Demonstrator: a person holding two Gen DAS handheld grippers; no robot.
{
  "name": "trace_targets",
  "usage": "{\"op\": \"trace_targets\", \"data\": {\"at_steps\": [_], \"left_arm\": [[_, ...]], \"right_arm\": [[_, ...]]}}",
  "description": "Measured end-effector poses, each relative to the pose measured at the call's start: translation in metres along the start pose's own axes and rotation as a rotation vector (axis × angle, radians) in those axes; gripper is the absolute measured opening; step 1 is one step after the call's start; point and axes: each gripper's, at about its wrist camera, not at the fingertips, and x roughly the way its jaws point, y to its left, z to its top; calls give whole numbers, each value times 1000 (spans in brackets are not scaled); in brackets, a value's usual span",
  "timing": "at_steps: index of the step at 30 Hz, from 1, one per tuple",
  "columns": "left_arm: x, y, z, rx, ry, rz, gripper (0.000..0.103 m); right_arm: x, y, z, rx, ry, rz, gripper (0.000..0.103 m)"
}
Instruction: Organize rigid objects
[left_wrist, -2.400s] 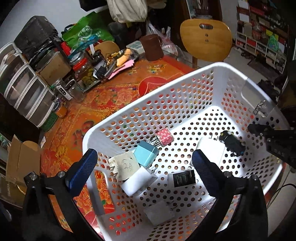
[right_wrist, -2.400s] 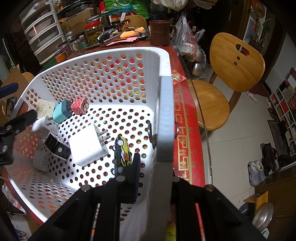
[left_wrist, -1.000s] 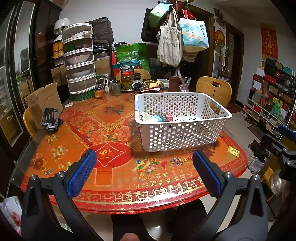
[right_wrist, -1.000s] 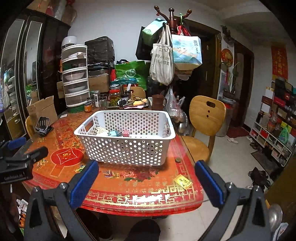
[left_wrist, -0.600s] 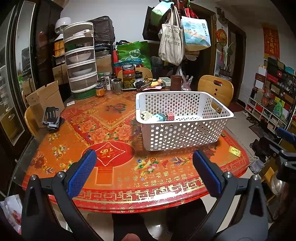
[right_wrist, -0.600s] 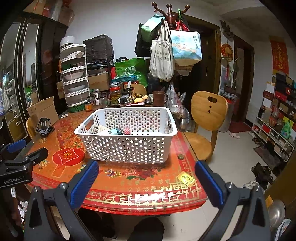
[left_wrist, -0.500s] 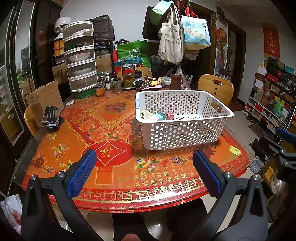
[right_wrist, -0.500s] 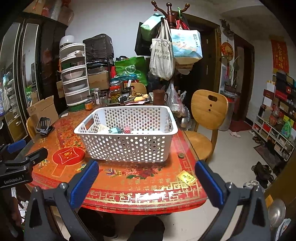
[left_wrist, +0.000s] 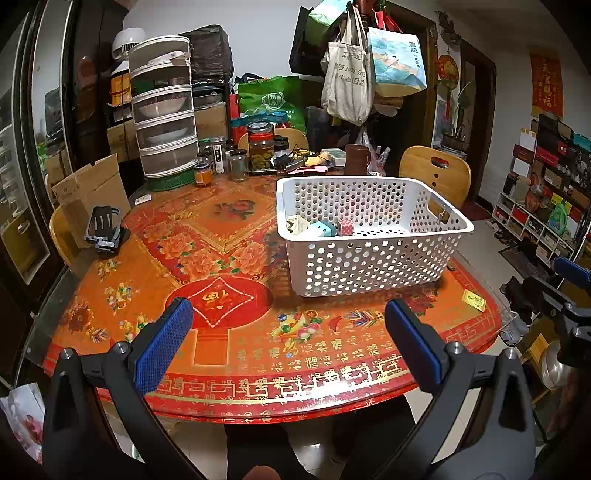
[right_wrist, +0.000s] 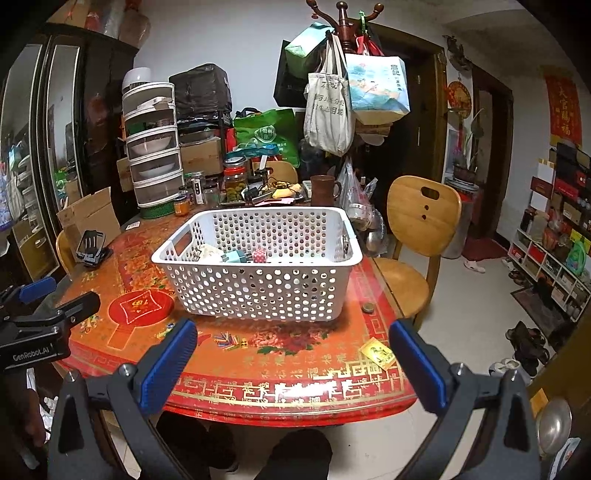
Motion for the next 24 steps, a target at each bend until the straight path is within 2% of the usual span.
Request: {"op": "trace_targets", "data": {"at_steps": [24], "left_arm": [[10, 2, 0, 1, 13, 8, 102]], "right_arm": [[7, -3, 2, 8, 19, 18, 103]]}}
